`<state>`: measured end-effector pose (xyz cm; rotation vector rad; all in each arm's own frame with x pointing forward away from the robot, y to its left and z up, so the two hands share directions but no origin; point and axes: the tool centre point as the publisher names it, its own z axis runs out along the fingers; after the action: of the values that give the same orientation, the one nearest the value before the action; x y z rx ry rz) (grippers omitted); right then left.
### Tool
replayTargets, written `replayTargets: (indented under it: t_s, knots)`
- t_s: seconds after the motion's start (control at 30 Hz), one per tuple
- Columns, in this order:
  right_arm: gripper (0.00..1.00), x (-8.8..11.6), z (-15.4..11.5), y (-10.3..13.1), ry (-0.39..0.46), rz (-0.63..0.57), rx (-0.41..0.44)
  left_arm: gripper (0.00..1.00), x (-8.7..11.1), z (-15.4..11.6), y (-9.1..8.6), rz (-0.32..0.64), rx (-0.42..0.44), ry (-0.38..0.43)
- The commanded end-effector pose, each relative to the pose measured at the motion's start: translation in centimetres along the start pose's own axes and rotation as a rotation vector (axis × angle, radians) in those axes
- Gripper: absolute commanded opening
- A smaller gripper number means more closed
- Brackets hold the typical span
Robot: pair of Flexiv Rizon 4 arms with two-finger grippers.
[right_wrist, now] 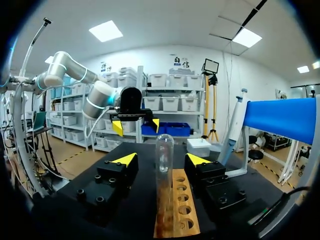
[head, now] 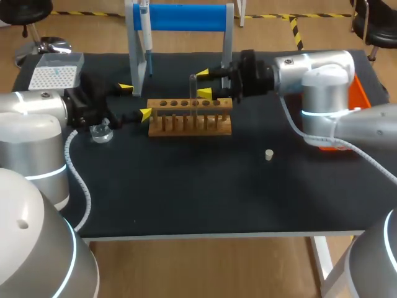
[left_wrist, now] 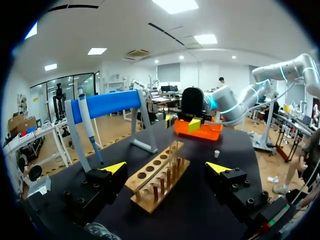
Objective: Invert the test tube, pick up the pipette, mount the tip to pipette, aspirate from beaker and dispense into the tube, eject the tip, return the pipette, and cap with the stopper.
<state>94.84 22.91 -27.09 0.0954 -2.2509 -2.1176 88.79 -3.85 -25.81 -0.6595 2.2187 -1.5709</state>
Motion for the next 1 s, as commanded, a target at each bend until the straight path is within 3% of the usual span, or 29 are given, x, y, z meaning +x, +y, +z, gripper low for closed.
replayTargets:
  t_s: [0.03,0.3,0.9,1.0]
  knots:
    - [0.57,-0.4,0.6,-0.6,0.020,0.002,-0.003,1.00,0.1,0.0,0.1,0.001,0.003,-0.003]
    - [0.63,-0.2,1.4,-0.8,0.030,0.012,-0.009,1.00,0.1,0.0,0.1,0.001,0.003,-0.003]
    - [0.51,-0.3,2.1,-0.9,0.013,0.024,-0.016,1.00,0.1,0.0,0.1,0.001,0.003,-0.003]
    - [0.53,-0.3,2.2,-0.9,0.013,0.025,-0.014,1.00,0.1,0.0,0.1,0.001,0.003,-0.003]
